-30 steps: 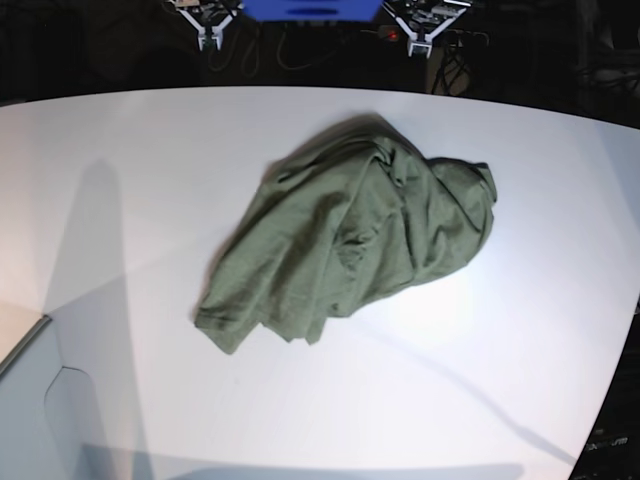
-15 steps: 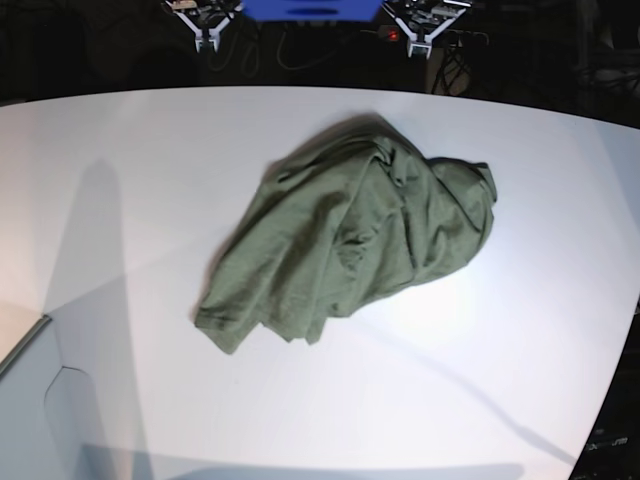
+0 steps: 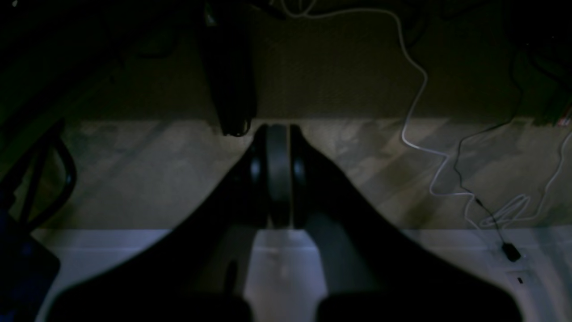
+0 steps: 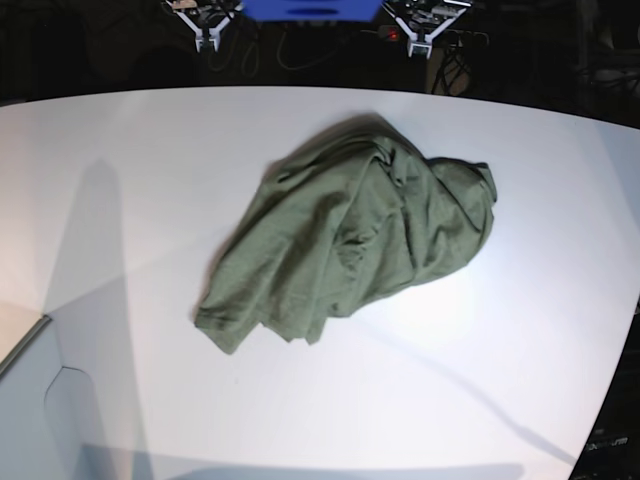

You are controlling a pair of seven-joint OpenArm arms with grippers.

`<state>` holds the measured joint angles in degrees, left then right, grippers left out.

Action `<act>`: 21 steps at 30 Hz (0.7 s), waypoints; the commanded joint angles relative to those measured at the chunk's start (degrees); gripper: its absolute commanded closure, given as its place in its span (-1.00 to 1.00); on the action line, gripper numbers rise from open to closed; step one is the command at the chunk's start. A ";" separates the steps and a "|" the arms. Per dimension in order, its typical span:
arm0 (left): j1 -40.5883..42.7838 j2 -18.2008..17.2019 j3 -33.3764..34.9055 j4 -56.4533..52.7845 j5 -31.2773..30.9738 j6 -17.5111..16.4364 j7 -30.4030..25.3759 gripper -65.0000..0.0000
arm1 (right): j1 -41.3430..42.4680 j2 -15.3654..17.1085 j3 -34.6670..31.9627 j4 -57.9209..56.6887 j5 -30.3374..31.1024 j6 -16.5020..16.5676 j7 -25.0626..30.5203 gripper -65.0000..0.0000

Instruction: Layout the t-shirt on the table in an organized manner, then fold the t-shirt properly

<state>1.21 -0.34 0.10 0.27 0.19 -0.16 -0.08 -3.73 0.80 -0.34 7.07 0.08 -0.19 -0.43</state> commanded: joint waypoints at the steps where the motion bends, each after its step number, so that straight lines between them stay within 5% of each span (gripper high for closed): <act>1: 0.24 -0.23 -0.05 0.03 -0.14 0.03 -0.32 1.00 | -0.36 0.04 -0.06 0.01 0.14 0.49 -0.06 1.00; 9: 12.98 -0.58 -0.14 20.43 -0.23 -0.06 1.61 1.00 | -5.02 0.04 -0.06 5.46 0.06 0.49 -0.15 1.00; 21: 34.35 -3.05 -0.14 66.41 -0.23 -0.06 14.45 1.00 | -29.11 0.92 0.03 50.38 0.06 0.49 -8.06 1.00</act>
<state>34.70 -3.29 -0.12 66.08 -0.16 0.08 15.33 -32.34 1.63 -0.43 57.28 0.03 0.10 -9.61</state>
